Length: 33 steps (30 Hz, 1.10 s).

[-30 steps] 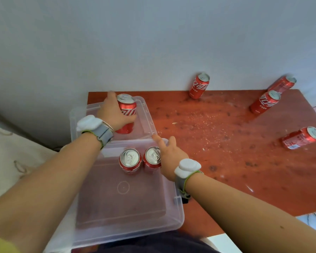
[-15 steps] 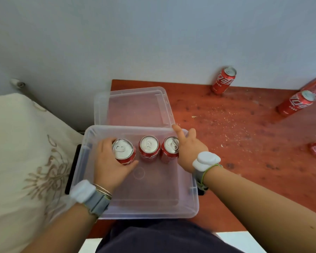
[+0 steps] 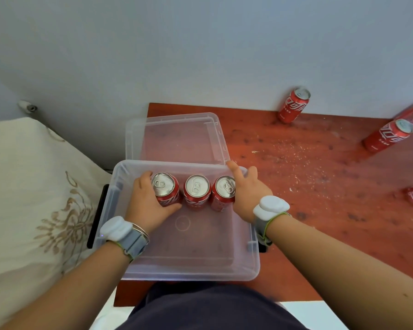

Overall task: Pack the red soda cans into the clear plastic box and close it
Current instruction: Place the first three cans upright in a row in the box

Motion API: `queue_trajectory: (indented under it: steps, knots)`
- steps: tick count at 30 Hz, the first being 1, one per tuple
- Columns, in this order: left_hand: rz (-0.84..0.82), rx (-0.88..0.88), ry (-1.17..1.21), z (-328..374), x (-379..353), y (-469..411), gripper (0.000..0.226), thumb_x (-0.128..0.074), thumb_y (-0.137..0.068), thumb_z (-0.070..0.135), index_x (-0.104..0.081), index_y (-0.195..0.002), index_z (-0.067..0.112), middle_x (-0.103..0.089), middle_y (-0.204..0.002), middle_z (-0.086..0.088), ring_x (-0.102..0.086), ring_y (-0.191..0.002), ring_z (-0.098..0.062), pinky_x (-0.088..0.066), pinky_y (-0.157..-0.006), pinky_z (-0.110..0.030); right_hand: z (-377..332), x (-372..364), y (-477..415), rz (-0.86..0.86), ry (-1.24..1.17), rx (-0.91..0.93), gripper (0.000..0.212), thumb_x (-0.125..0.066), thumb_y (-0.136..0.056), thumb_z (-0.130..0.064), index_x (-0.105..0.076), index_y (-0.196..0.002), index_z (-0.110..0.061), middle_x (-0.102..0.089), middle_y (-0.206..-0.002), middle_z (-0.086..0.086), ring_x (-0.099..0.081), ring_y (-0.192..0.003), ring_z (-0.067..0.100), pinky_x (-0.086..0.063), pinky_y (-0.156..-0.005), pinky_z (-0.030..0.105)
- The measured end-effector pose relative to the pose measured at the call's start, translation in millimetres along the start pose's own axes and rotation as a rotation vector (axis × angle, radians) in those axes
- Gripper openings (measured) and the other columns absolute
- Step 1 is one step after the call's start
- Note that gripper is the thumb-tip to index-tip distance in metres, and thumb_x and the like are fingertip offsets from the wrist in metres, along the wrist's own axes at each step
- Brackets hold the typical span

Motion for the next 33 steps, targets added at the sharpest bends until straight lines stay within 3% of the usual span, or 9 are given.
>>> queue_trajectory:
  steps: [15, 19, 22, 26, 33]
  knots:
    - [0.065, -0.071, 0.044, 7, 10, -1, 0.073, -0.086, -0.055, 0.035, -0.051, -0.117, 0.017, -0.059, -0.115, -0.009, -0.055, -0.108, -0.026, -0.043, -0.090, -0.035, 0, 0, -1, 0.000, -0.013, 0.012, 0.093, -0.054, -0.076, 0.002, -0.008, -0.147, -0.038, -0.033, -0.114, 0.012, -0.048, -0.055, 0.024, -0.042, -0.049, 0.031]
    - [-0.007, -0.071, 0.095, 7, 2, -4, 0.088, -0.089, -0.052, 0.022, -0.043, -0.126, 0.014, -0.056, -0.126, -0.010, -0.055, -0.112, -0.027, -0.045, -0.098, -0.042, 0, 0, 0, 0.000, -0.018, 0.014, 0.094, -0.055, -0.076, 0.002, -0.007, -0.146, -0.039, -0.034, -0.113, 0.012, -0.047, -0.055, 0.023, -0.042, -0.049, 0.031]
    - [0.007, -0.027, 0.151, 0, 4, -6, 0.091, -0.090, -0.049, 0.018, -0.040, -0.125, 0.010, -0.051, -0.128, -0.014, -0.056, -0.108, -0.026, -0.047, -0.095, -0.038, 0, -1, -1, 0.007, -0.025, 0.013, 0.094, -0.055, -0.076, 0.001, -0.008, -0.146, -0.039, -0.034, -0.112, 0.011, -0.041, -0.050, 0.018, -0.041, -0.049, 0.031]
    - [-0.002, -0.029, 0.104, -3, 3, -7, 0.085, -0.090, -0.048, 0.023, -0.045, -0.119, 0.011, -0.056, -0.120, -0.013, -0.055, -0.110, -0.029, -0.046, -0.097, -0.046, 1, -2, -2, 0.009, -0.022, 0.018, 0.094, -0.055, -0.075, 0.001, -0.007, -0.145, -0.040, -0.034, -0.113, 0.012, -0.039, -0.048, 0.016, -0.039, -0.046, 0.030]
    - [0.045, -0.016, 0.093, -4, 5, -5, 0.098, -0.091, -0.047, 0.031, -0.040, -0.128, 0.010, -0.054, -0.129, -0.013, -0.051, -0.117, -0.029, -0.042, -0.101, -0.042, -1, 0, 0, 0.012, -0.029, 0.020, 0.093, -0.055, -0.075, 0.001, -0.009, -0.146, -0.038, -0.035, -0.115, 0.013, -0.047, -0.056, 0.025, -0.043, -0.051, 0.032]
Point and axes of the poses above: each hand's wrist, its own y-axis away from the middle knuckle, its own x-axis out of the back of the hand, z = x × y, the point moved 6 cm from there along -y, towards the middle knuckle
